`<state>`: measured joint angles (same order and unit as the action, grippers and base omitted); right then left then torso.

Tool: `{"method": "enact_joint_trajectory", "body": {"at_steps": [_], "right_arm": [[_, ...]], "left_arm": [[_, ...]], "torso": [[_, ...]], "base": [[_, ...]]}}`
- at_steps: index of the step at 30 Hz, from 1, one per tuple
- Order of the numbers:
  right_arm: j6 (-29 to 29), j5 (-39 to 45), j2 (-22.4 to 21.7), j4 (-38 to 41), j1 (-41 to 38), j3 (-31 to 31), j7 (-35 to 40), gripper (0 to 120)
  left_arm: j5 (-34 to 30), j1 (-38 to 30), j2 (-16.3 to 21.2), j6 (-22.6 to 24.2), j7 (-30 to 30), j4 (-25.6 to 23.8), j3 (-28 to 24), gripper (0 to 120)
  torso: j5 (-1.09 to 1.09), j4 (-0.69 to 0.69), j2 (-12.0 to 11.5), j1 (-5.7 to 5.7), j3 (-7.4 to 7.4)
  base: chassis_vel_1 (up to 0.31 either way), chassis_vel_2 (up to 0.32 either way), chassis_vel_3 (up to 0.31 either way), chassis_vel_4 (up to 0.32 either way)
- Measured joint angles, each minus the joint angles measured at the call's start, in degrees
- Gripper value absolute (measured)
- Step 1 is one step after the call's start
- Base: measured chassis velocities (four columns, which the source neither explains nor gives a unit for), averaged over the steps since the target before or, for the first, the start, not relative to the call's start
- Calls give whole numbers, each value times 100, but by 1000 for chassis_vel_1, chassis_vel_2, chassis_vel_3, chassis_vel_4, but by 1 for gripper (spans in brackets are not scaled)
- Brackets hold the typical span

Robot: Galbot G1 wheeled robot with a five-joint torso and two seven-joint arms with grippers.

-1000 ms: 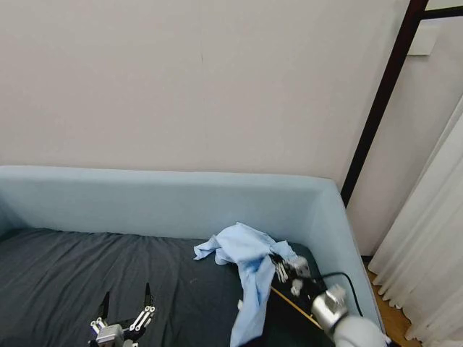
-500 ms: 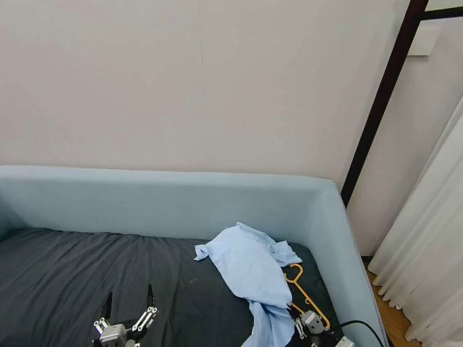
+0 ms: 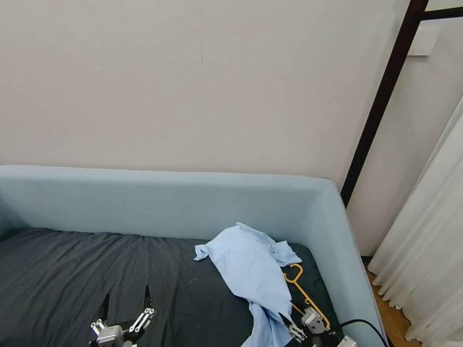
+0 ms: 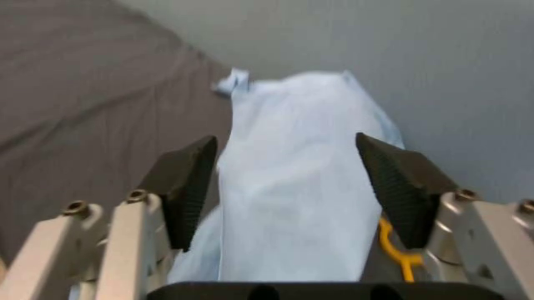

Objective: Pick up the clothes from the sofa and hang them on the clothes hanger.

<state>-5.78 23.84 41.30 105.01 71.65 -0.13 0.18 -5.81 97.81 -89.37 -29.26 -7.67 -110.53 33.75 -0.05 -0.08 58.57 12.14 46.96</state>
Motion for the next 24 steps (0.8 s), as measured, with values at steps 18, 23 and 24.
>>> {"method": "enact_joint_trajectory", "body": {"at_steps": [18, 23, 24], "right_arm": [[40, 417, 2344, -3878, -3145, -806, -478, 100], [705, 364, 2862, -4874, -3603, -480, -796, 100], [921, 373, 2947, -4998, -3647, -409, -814, 100]], "left_arm": [[138, 13, -46, 123, 19, 59, 111, 100], [138, 40, -76, 125, 15, 48, 214, 100], [138, 41, -89, 125, 14, 48, 234, 100]], "torso": [[-1, 2, -1, 1, 1], [-2, -1, -1, 1, 1], [-1, 0, -1, 1, 1]], "base": [[0, 0, 0, 0], [0, 0, 0, 0], [0, 0, 0, 0]]}}
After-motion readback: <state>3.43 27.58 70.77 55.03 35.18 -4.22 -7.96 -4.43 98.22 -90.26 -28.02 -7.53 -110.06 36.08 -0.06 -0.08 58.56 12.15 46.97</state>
